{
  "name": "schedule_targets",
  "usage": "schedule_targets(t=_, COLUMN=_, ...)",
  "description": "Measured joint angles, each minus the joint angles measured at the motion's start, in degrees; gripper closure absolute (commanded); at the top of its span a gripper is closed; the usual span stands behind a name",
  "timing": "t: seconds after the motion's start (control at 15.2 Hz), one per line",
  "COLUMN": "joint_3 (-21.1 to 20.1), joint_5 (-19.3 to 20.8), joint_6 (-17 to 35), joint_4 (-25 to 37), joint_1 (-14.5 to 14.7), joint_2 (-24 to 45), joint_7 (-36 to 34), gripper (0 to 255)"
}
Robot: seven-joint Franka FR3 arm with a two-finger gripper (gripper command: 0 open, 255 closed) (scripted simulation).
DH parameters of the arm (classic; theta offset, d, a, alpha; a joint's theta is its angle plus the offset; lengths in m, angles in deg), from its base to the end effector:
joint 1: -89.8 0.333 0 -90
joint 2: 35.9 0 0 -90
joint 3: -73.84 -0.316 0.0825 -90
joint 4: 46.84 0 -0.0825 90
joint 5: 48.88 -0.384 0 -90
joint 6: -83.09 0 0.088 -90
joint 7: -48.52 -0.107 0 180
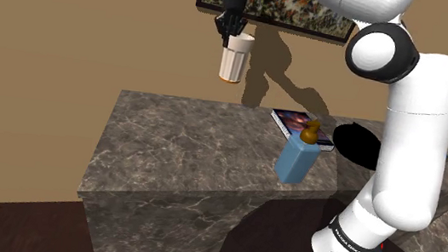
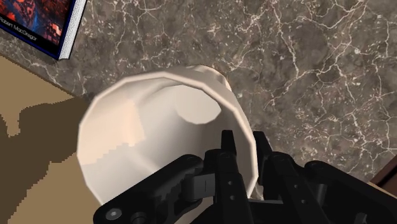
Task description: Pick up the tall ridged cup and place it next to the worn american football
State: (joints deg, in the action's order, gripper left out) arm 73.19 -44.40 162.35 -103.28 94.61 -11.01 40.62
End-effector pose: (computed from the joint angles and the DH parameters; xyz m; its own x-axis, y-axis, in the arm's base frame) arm 0.6571 0.0512 0.6146 0.9980 -0.0577 -0.0253 -0.0556 -0.9955 0.0767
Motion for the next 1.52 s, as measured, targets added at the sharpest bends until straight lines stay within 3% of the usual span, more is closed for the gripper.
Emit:
schedule_targets(t=0.13, joint_3=0.0, joint_5=0.0, joint_6=-2.0, joint_4=3.2, joint_1=0.0, joint_2=1.2, joint_7=0.2, gripper=255)
schedule_targets(t=0.79, joint_3=2.7, joint_5=-0.2, joint_6=7.9, joint_4=-28.9, joint_1=-4.9, joint_2=-21.5, joint_7=6.9, gripper=255)
schedule_targets(t=1.52, joint_3=8.4, joint_5=2.0, joint_6=10.8, joint_4=-48.3, joint_1=-9.9, joint_2=-38.9, joint_7=17.1, gripper=255)
